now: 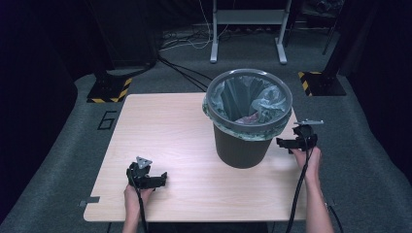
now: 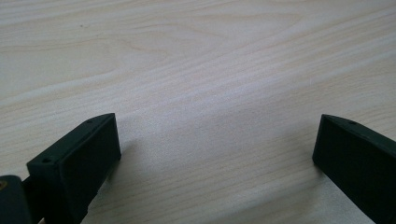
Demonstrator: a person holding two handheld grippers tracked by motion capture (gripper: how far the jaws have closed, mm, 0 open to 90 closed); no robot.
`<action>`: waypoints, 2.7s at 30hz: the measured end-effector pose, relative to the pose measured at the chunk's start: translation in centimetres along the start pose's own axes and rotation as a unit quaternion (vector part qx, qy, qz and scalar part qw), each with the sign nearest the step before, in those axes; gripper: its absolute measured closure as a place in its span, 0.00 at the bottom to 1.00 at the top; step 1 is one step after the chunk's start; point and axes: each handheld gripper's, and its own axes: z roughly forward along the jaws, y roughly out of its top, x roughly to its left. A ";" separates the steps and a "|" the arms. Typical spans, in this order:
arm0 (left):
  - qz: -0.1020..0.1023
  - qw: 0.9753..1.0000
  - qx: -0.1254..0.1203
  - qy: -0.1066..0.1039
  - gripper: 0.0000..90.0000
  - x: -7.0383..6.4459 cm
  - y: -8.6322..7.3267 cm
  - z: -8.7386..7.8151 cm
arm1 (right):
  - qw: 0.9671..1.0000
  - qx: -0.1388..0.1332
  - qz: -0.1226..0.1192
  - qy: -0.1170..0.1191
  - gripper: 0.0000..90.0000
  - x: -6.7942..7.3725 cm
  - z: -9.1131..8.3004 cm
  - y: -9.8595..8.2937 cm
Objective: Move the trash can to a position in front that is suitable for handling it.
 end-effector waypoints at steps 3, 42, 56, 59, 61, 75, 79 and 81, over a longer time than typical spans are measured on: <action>0.000 1.000 0.000 0.000 0.01 0.0 0.0 0.0 | 1.000 -0.009 0.005 -0.004 0.00 -0.5 0.2 0.9; 0.000 1.000 0.000 0.000 0.01 0.0 0.0 0.0 | 0.997 -0.029 0.012 0.068 0.00 0.1 1.9 4.2; 0.000 1.000 0.000 0.000 0.01 0.0 0.0 0.0 | 0.998 -0.027 -0.003 0.064 0.00 2.0 2.0 4.4; -0.001 1.000 0.000 0.000 0.01 0.0 0.0 0.0 | 0.997 -0.028 -0.001 0.066 0.00 2.2 2.1 4.4; 0.000 1.000 0.000 0.000 0.01 0.0 0.0 0.0 | 0.997 -0.028 0.000 0.067 0.00 2.2 2.2 4.4; -0.001 1.000 0.000 0.000 0.01 0.0 0.0 0.0 | 0.997 -0.029 -0.003 0.071 0.00 3.8 2.5 4.8; 0.000 1.000 0.000 0.000 0.01 0.0 0.0 0.0 | 0.997 -0.029 -0.009 0.068 0.00 4.3 2.7 5.0; -0.001 1.000 0.000 -0.001 0.01 0.0 0.0 0.0 | 0.997 -0.028 -0.005 0.069 0.00 4.4 2.8 5.0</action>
